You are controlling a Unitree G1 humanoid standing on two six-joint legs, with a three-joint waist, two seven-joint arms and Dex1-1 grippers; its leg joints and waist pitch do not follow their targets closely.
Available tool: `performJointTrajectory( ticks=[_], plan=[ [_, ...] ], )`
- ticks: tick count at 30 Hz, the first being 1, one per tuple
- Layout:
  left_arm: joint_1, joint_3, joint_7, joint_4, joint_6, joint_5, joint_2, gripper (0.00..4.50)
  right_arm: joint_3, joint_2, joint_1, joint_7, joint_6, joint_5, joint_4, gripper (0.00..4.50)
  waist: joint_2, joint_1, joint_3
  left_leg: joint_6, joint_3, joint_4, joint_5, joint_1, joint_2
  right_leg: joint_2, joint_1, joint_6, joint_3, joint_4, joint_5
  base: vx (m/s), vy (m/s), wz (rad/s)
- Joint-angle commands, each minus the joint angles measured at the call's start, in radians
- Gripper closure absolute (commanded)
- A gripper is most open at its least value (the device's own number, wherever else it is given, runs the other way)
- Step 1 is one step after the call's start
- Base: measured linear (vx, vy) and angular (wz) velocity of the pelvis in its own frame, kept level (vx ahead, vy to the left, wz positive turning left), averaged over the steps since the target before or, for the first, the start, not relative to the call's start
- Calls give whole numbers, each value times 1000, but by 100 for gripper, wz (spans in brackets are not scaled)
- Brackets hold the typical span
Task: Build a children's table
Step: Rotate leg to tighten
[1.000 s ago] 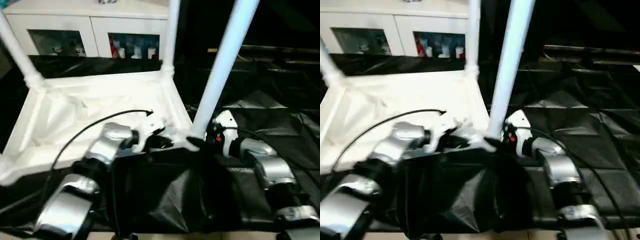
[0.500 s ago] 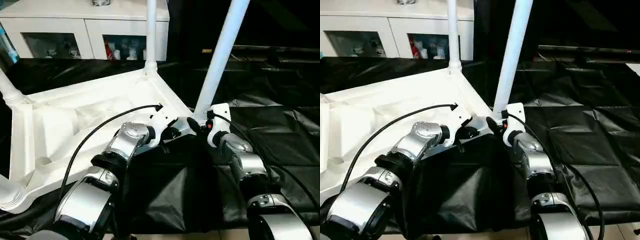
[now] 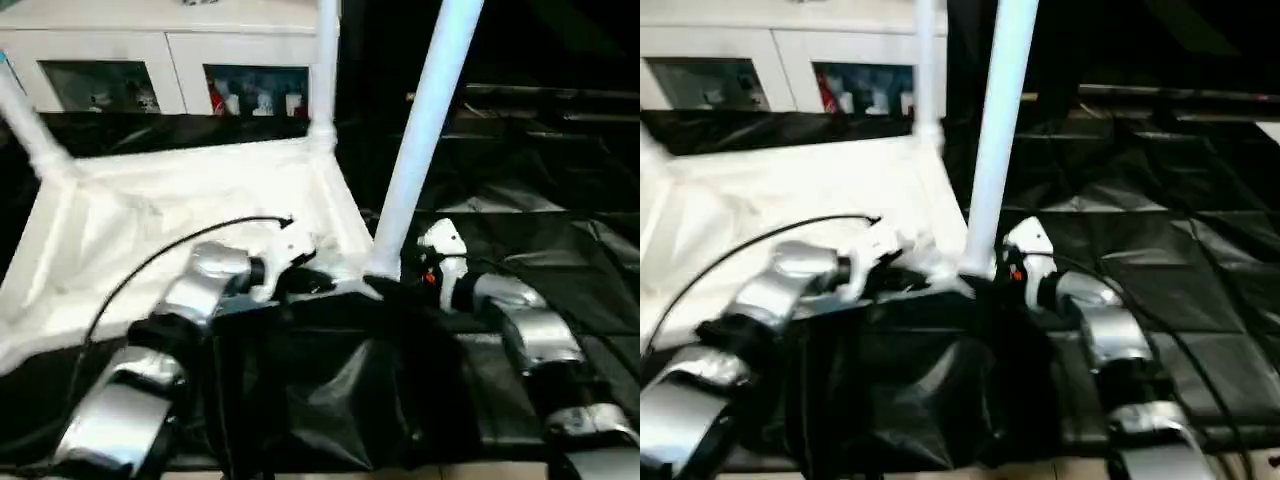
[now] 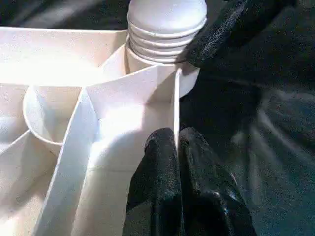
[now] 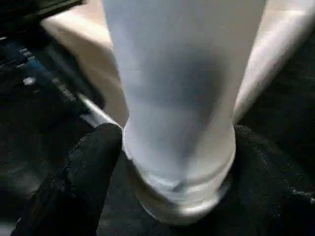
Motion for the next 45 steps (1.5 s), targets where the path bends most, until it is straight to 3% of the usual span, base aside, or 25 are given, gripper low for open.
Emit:
performJointTrajectory(
  ticks=[1,6,7,14,17,23,25,27,29,30,32,37,42,45],
  plan=[
    [7,-11,-47,-49,-10,-50,-19,450,37,-4,14,59,25,10,-26,87,-7,4,-67,76,-30,-64,-174,29,71,-79,40,-252,40,-65,-102,0,0,0],
    [27,-11,-71,-87,6,-62,-6,450,43,-22,11,92,42,18,-41,120,-11,6,-65,52,-30,-66,-198,31,70,-80,38,-241,42,-70,-157,0,0,0],
    [30,-10,-73,-93,9,-62,-6,450,45,-22,12,97,45,20,-43,125,-16,6,-65,50,-30,-66,-197,30,70,-80,39,-239,41,-70,-161,0,0,0],
    [40,-7,-57,-104,12,-54,-13,450,58,-16,26,102,57,15,-57,171,-15,8,-67,60,-30,-62,-166,29,68,-79,39,-234,41,-66,-132,0,0,0],
    [15,10,49,-65,17,-32,-40,450,34,16,22,2,64,3,-21,174,-15,5,-67,56,-30,-63,-174,30,67,-80,36,-232,42,-68,-149,0,0,0],
    [-78,38,349,84,60,28,-136,450,-68,153,-20,-386,74,-23,126,174,-16,-10,-61,3,-35,-70,-241,38,64,-82,28,-197,45,-87,-282,0,0,0],
    [-109,51,436,127,80,30,-174,450,-92,195,-38,-492,71,-25,170,175,-15,-13,-62,-5,-37,-71,-249,36,60,-84,32,-186,44,-90,-304,0,0,0],
    [-135,56,502,160,87,33,-211,450,-96,235,-56,-557,55,-31,203,175,-15,-13,-62,-6,-36,-70,-255,41,61,-83,27,-184,45,-91,-302,0,0,0],
    [-149,50,525,177,83,38,-240,450,-78,264,-69,-574,12,-50,218,175,-17,-11,-64,2,-36,-70,-247,39,60,-83,32,-179,44,-92,-288,0,0,0],
    [-154,45,526,185,76,41,-252,450,-66,278,-74,-557,-18,-58,219,175,-18,-10,-64,11,-36,-69,-236,35,60,-85,34,-182,44,-90,-262,0,0,0],
    [-158,42,520,192,68,40,-258,450,-70,288,-76,-527,-32,-44,212,105,-18,-9,-65,26,-36,-69,-221,33,59,-83,37,-184,43,-87,-232,0,0,0],
    [-147,35,446,191,33,36,-229,450,-74,256,-73,-433,-46,-16,177,70,-17,-10,-64,42,-37,-69,-231,31,60,-83,41,-187,41,-88,-242,0,0,0],
    [-101,16,304,143,2,24,-163,450,-54,165,-51,-269,-53,11,110,70,-22,-7,-66,69,-37,-66,-187,26,61,-83,47,-201,40,-79,-180,0,0,0],
    [-73,13,224,107,-19,7,-132,450,-31,111,-34,-173,-44,9,75,70,-19,-5,-66,85,-33,-62,-173,27,64,-81,43,-218,39,-76,-152,0,0,0]
  ],
)
